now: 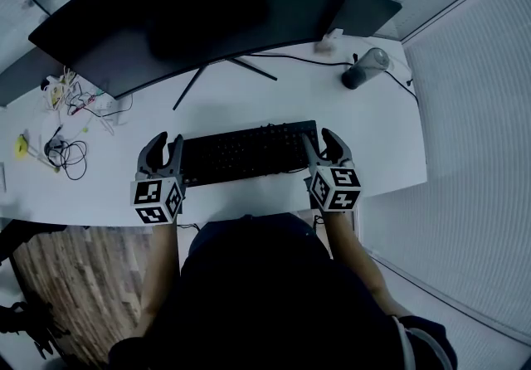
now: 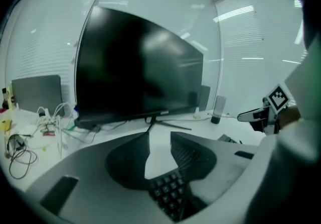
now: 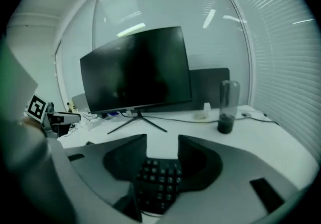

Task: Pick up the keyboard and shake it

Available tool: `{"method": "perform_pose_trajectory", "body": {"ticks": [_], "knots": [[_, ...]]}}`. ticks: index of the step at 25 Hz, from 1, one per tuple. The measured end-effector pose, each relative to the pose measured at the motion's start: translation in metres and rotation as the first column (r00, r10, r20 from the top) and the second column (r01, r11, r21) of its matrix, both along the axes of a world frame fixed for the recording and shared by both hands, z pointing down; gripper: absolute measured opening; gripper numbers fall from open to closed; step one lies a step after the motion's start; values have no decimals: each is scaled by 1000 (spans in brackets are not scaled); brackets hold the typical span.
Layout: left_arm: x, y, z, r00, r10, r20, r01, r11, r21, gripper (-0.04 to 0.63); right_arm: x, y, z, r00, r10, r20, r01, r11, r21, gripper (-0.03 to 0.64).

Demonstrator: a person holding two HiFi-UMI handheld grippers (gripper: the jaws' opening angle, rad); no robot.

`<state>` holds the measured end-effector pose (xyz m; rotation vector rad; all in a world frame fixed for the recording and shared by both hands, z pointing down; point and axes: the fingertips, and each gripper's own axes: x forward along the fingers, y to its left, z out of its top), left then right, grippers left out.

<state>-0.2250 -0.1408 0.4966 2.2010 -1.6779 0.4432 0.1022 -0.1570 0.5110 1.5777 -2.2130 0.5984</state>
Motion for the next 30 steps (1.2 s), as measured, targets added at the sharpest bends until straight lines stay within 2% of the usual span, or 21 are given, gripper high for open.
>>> {"method": "perform_pose_trajectory", "body": {"ticks": [2, 4, 7, 10, 17, 19, 23, 30], "knots": [[12, -7, -36, 1000, 14, -2, -14, 996, 87, 56, -26, -13, -33, 997, -71, 23, 68, 994, 87, 86], [23, -14, -73, 1000, 24, 6, -25, 986, 167, 30, -49, -25, -68, 991, -132, 32, 125, 977, 173, 45], [33, -21, -131, 1000, 17, 21, -22, 960, 281, 23, -74, -38, -123, 981, -190, 29, 173, 942, 289, 34], [37, -23, -180, 999, -5, 36, -8, 932, 362, 23, -86, -45, -176, 978, -209, -8, 195, 896, 398, 28], [45, -25, -263, 999, -28, 46, 2, 872, 490, 23, -94, -41, -289, 981, -186, -61, 183, 764, 618, 27], [47, -24, -277, 998, -30, 50, 1, 859, 512, 23, -93, -38, -306, 981, -176, -77, 184, 740, 647, 27], [47, -20, -288, 998, -39, 55, 4, 848, 529, 23, -91, -37, -311, 983, -167, -77, 176, 743, 646, 27], [48, -17, -285, 998, -49, 48, 17, 852, 523, 23, -88, -37, -302, 983, -171, -71, 178, 759, 626, 26]]}}
